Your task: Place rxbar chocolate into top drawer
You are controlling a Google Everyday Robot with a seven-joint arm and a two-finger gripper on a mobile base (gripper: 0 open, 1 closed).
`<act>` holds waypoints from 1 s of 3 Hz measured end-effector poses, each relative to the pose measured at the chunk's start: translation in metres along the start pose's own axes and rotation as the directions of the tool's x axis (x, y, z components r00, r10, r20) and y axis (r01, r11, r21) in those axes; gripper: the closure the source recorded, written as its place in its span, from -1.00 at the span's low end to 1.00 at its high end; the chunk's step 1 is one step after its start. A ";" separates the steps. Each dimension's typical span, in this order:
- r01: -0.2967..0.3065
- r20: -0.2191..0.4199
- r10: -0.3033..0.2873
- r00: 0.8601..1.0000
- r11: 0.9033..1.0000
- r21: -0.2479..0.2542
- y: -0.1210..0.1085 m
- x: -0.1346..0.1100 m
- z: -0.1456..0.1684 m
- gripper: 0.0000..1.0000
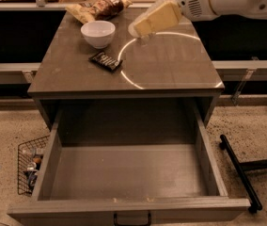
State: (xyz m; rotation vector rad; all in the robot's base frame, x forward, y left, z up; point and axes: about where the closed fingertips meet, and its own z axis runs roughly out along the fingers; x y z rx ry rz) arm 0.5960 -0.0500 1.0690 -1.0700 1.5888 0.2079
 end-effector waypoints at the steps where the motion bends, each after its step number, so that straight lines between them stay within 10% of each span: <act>1: 0.001 0.004 -0.001 1.000 1.000 0.006 -0.001 -0.002 0.000 -1.00; 3: 0.011 -0.067 -0.011 0.998 1.000 0.001 0.003 0.000 0.060 -1.00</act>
Offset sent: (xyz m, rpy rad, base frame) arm 0.0337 0.0425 -0.0011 -0.0572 -0.0053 -0.0255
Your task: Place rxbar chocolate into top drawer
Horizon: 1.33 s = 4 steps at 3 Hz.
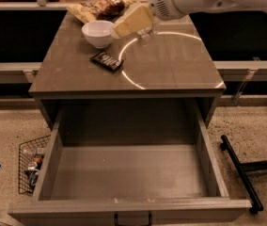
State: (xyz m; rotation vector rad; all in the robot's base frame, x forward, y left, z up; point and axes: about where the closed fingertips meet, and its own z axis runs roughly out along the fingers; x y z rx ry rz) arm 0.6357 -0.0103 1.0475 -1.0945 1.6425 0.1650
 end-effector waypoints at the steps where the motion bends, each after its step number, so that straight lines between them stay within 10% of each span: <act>1: -0.029 -0.029 0.028 0.999 0.999 -0.027 0.003 0.016 0.047 -1.00; 3: -0.178 -0.001 0.179 0.984 0.976 -0.127 0.015 0.064 0.118 -1.00; 4: -0.256 0.029 0.265 0.964 0.949 -0.182 0.027 0.085 0.143 -1.00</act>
Offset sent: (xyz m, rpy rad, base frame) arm 0.0883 0.0492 -0.1206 0.1208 0.2044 0.0302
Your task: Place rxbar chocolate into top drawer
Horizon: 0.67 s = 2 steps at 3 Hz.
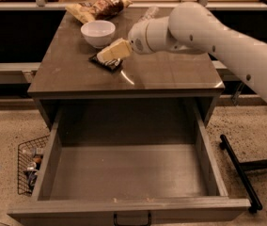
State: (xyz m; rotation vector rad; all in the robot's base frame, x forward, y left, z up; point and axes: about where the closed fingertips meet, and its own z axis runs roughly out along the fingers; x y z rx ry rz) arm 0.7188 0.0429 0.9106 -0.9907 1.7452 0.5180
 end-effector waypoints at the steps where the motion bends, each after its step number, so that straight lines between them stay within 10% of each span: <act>1: -0.046 0.040 0.048 0.998 0.998 -0.042 0.006 0.024 0.020 -1.00; 2: -0.058 0.028 0.060 0.998 0.996 -0.070 0.015 0.045 0.035 -1.00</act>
Offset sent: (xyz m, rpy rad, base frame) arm -0.0018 0.0226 -0.0916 0.0587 0.0871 0.0600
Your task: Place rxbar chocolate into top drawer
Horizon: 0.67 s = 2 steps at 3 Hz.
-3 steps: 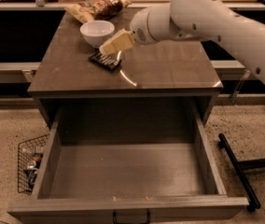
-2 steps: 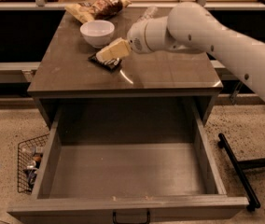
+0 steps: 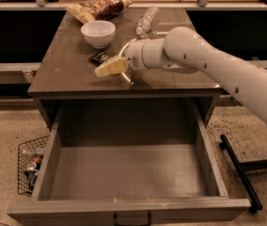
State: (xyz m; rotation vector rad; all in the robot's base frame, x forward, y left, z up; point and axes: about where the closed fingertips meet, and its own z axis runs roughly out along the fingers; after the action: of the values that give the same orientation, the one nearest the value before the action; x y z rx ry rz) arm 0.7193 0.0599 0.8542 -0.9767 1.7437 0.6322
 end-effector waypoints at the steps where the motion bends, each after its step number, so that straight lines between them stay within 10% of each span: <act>1: 0.004 -0.033 -0.004 0.999 1.000 -0.022 0.008 0.020 0.013 -0.76; 2: 0.004 -0.032 -0.005 0.999 1.000 -0.025 0.010 0.019 0.015 -0.29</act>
Offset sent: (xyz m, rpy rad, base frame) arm -0.0031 0.0073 -0.0200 -0.0211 0.0187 0.0180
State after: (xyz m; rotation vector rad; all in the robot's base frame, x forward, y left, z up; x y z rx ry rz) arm 0.7151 0.0706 0.8310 -1.0126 1.7652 0.6405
